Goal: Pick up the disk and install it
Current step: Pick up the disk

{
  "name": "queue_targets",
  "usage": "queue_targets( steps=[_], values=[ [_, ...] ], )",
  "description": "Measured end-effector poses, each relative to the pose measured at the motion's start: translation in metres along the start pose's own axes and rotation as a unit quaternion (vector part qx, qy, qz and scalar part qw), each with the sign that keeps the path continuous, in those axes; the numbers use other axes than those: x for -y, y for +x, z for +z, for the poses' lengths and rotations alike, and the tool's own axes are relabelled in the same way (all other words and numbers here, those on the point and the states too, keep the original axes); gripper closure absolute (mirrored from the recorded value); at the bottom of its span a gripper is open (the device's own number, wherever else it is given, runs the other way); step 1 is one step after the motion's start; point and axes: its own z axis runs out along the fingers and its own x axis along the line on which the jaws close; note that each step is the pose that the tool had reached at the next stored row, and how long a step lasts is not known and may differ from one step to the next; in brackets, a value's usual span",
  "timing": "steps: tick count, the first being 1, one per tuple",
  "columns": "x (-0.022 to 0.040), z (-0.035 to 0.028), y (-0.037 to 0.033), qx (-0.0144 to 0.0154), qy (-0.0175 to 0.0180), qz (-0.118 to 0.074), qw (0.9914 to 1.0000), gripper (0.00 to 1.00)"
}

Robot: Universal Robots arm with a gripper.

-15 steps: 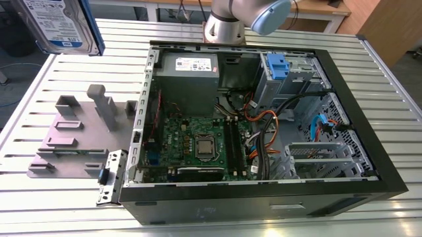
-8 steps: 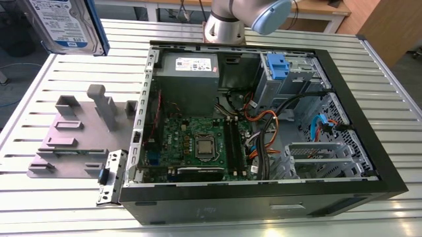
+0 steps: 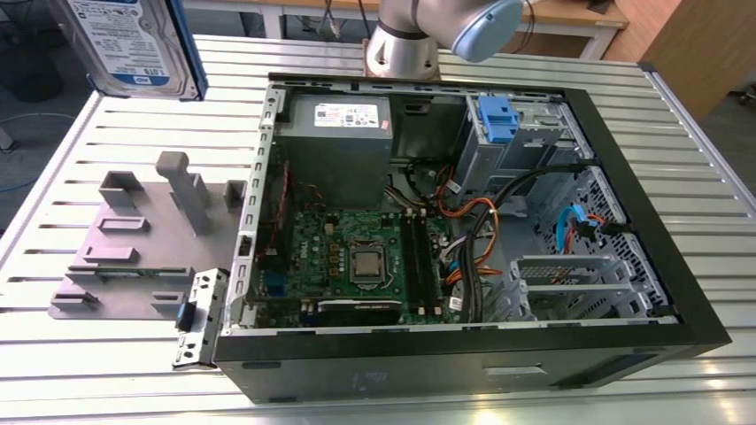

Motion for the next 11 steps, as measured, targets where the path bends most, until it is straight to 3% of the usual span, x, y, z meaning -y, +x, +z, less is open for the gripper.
queue_targets(
  steps=[5, 11],
  values=[
    [0.0064, -0.0003, -0.0003, 0.0, 0.0, 0.0, 1.0, 0.65],
    [0.0069, -0.0003, -0.0003, 0.0, 0.0, 0.0, 1.0, 0.65]
  ],
)
